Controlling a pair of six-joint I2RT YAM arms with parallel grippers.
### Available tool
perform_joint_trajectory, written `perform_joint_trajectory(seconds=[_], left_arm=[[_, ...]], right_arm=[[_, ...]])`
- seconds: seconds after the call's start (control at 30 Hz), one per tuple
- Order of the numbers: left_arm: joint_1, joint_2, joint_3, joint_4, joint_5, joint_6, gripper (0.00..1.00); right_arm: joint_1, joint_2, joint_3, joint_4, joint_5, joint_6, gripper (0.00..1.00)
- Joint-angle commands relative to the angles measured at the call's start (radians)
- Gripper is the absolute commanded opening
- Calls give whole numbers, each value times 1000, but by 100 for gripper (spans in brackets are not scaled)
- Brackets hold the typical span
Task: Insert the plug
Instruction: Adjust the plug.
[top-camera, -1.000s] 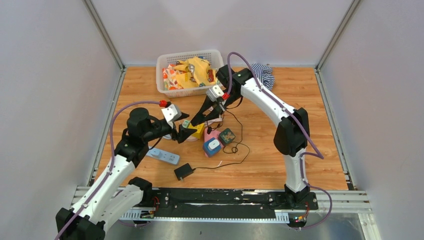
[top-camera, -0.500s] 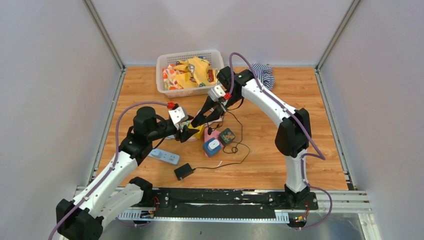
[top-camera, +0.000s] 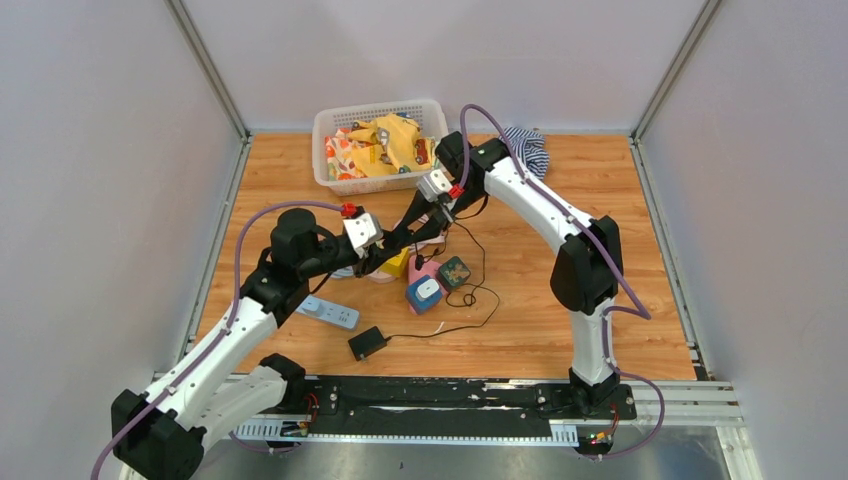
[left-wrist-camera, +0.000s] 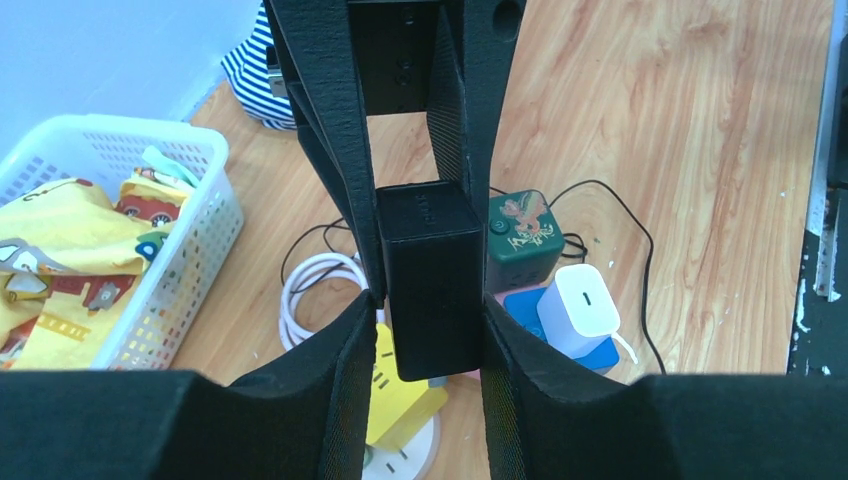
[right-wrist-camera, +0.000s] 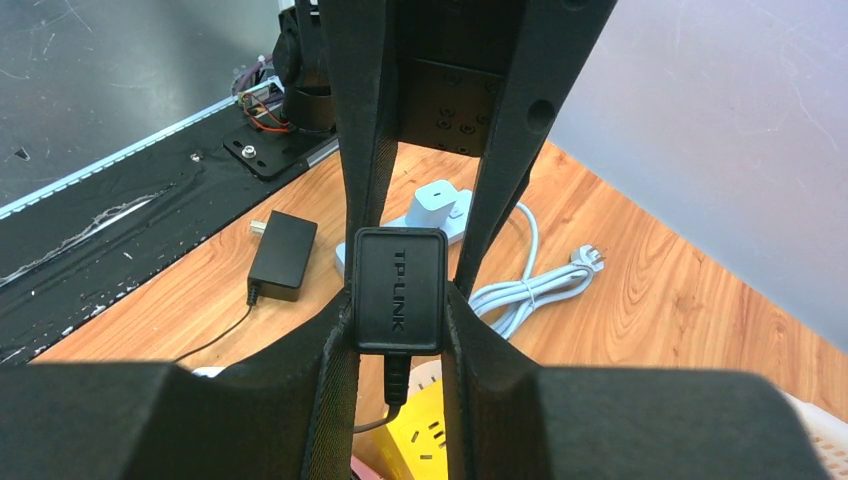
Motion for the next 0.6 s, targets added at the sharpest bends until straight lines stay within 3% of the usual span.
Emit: perform_joint_trajectory(seconds=[0.0,0.07,0.1,0.13,0.17,0.37,0.5,0.57], left_arm=[[-8,12,26,16,10,18,18],[-8,9,26,16,3,11,9],[-8,8,25,16,-3,4,6],[-7,5,25,16,-8,-4,2],[-8,1,23,16,-19,-13,0],[-7,-31,7,12,-99,-66,0],[-7,-58,-5,-2,-134,-77,0],[-7,-71,-13,-2,-158,-87,0]], right_arm=[[-2,-33,-11,-22,-39,8,2],[-2,-35,-16,-22,-42,5,22],[-1,-36,-22,-22,-45,-1,39],[-4,-38,-28,-22,-50,-10,73],[-7,-39,-33,-22,-60,-18,97],[-44,-13,-27,-63,-188,-62,100],[-62,73,110,-394,-209,-343,100],[-74,122,197,-408,-208,-265,100]])
